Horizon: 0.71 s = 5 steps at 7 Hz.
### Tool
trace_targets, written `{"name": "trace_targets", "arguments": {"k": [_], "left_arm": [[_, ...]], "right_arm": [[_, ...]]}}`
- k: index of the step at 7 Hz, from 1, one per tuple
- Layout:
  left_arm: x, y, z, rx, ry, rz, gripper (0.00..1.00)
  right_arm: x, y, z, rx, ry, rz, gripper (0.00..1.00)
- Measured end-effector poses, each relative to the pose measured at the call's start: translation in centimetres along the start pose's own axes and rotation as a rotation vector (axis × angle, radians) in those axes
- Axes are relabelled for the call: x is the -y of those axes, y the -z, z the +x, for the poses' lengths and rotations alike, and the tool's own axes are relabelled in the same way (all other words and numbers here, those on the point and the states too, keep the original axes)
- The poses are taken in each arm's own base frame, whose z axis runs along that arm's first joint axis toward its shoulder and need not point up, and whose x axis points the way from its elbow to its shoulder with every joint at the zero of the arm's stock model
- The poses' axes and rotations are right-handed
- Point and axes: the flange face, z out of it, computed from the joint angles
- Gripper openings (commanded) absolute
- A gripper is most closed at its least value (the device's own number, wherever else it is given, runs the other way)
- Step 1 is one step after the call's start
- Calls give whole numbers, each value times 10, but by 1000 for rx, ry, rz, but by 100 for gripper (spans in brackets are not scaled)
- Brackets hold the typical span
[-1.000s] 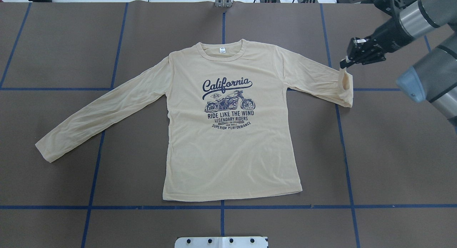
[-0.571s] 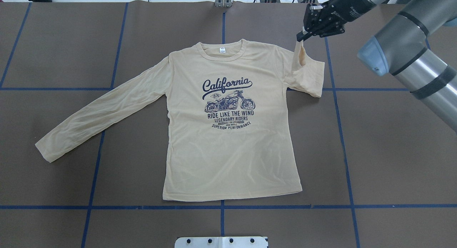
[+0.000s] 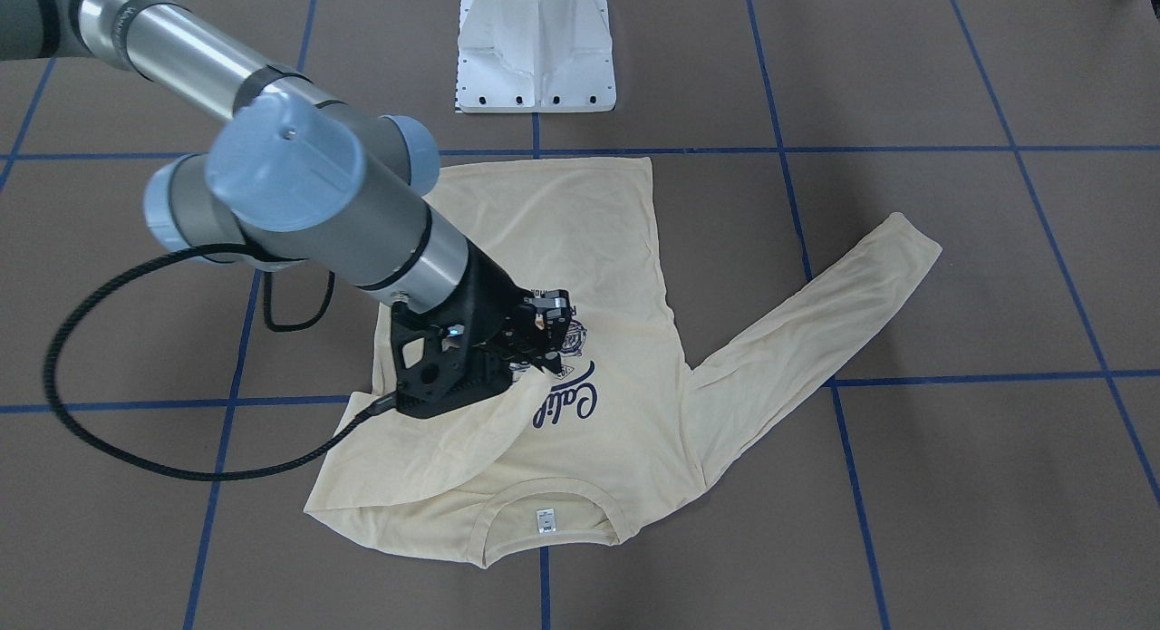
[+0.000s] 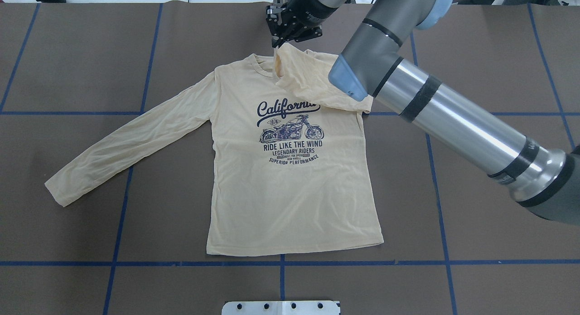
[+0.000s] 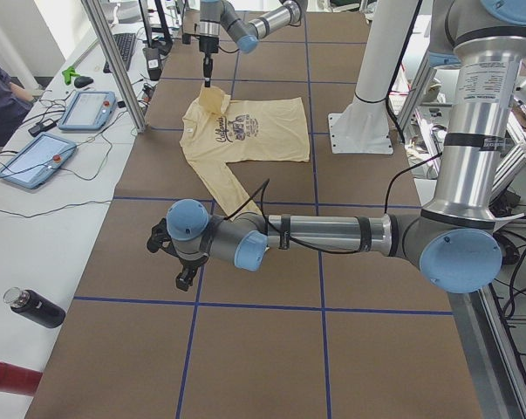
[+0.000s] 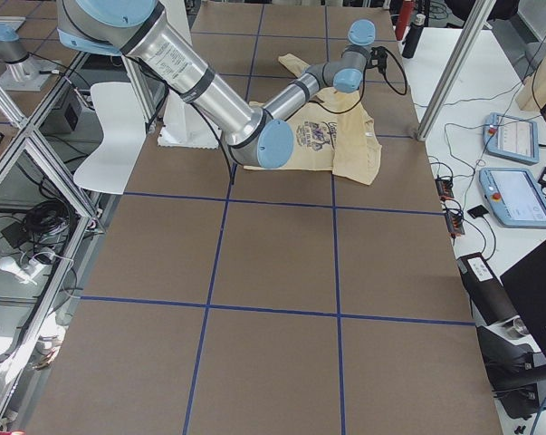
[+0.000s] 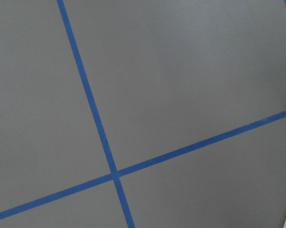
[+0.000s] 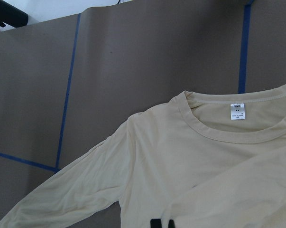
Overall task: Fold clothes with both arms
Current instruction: 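Lift the sleeve cuff with the right gripper and carry it across toward the collar, then lower the sleeve onto the shirt near the collar and open the right gripper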
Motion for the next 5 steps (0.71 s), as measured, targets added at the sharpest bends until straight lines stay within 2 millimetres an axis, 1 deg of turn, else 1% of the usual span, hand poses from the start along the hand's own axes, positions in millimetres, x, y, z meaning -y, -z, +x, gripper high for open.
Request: {"name": "trace_targets", "arguments": {"k": [1, 2, 3, 4, 5], "left_arm": [[0, 0, 0, 0, 1, 0, 100], [1, 0, 0, 0, 0, 0, 100], [1, 0, 0, 0, 0, 1, 100], [2, 0, 0, 0, -1, 1, 100], [3, 1, 1, 0, -2, 2, 100]], "right_arm": [[-10, -33, -6, -40, -2, 15, 0], [-18, -58, -10, -71, -3, 23, 0], [-24, -77, -17, -95, -2, 31, 0], [-30, -91, -25, -113, 3, 41, 0], [-35, -100, -30, -123, 8, 51, 59]]}}
